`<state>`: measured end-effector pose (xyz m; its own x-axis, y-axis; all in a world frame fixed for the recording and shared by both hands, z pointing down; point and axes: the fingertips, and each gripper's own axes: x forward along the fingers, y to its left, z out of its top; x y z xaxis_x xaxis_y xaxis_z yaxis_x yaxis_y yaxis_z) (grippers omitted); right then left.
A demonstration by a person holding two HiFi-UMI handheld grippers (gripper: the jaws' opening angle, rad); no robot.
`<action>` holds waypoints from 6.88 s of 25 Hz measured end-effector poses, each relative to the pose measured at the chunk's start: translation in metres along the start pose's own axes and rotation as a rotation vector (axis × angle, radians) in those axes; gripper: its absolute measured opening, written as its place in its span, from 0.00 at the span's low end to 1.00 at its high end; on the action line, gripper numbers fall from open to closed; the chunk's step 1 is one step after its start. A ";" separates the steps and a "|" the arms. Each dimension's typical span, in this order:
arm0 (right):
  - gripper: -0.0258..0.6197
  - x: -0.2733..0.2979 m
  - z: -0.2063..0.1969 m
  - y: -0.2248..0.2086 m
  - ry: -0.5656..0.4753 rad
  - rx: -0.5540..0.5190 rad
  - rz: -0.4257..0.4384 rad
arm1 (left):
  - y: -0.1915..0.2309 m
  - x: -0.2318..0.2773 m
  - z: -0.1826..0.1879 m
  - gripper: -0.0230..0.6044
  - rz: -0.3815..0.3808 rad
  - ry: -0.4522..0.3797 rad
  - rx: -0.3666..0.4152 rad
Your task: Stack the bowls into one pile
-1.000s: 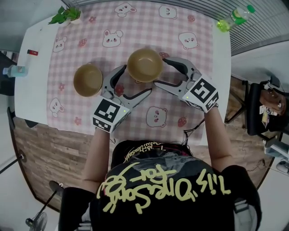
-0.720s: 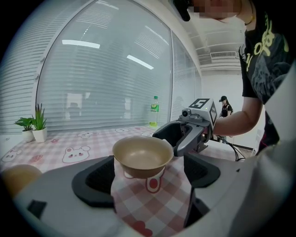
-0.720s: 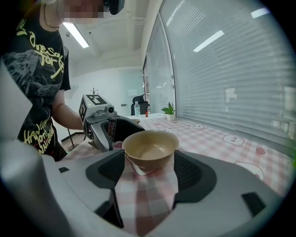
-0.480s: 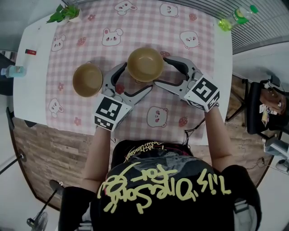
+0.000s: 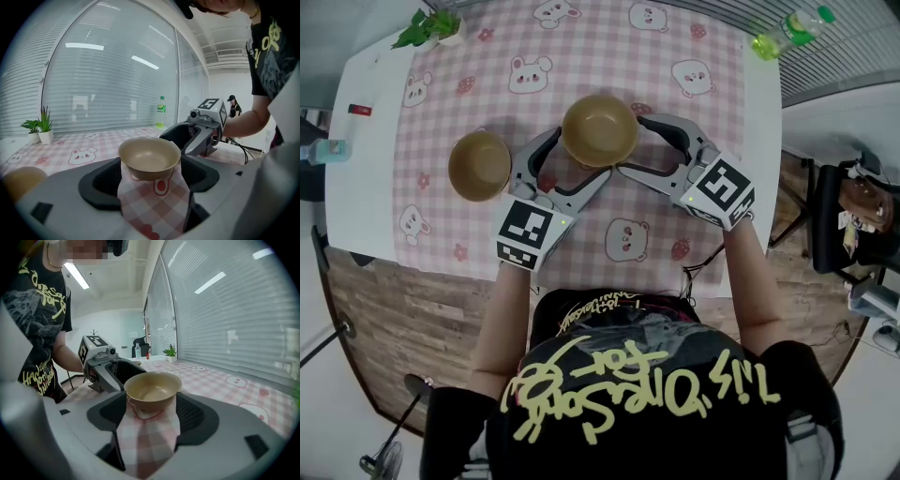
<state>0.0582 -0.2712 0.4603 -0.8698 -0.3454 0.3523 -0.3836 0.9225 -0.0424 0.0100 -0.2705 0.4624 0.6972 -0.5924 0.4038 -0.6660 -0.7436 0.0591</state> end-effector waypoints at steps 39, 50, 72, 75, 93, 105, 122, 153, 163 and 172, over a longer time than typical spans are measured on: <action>0.53 -0.022 0.078 0.043 -0.047 -0.111 -0.170 | -0.012 -0.061 0.056 0.66 -0.069 -0.078 0.101; 0.53 -0.009 0.107 0.059 -0.099 -0.116 -0.173 | 0.002 -0.093 0.070 0.66 -0.053 -0.111 0.123; 0.53 0.070 0.146 0.090 -0.110 -0.160 -0.099 | 0.064 -0.161 0.056 0.67 0.036 -0.123 0.111; 0.53 0.079 0.146 0.095 -0.111 -0.162 -0.087 | 0.069 -0.167 0.050 0.67 0.046 -0.118 0.102; 0.53 0.128 0.131 0.115 -0.047 -0.111 -0.046 | 0.098 -0.188 0.010 0.67 0.074 -0.071 0.056; 0.53 0.140 0.111 0.115 -0.010 -0.067 -0.041 | 0.103 -0.181 -0.011 0.67 0.061 -0.030 0.033; 0.53 0.148 0.088 0.111 0.020 -0.065 -0.030 | 0.104 -0.170 -0.031 0.67 0.051 0.029 0.019; 0.53 0.158 0.065 0.112 0.087 -0.075 -0.036 | 0.107 -0.163 -0.050 0.70 0.063 0.076 0.014; 0.53 0.161 0.064 0.109 0.077 -0.039 -0.039 | 0.111 -0.160 -0.049 0.70 0.064 0.072 0.017; 0.53 0.154 0.075 0.109 0.059 -0.037 -0.059 | 0.109 -0.165 -0.027 0.72 0.053 -0.001 0.017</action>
<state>-0.1413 -0.2369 0.4399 -0.8260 -0.3894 0.4076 -0.4208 0.9071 0.0138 -0.1846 -0.2451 0.4269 0.6614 -0.6311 0.4052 -0.6972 -0.7165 0.0220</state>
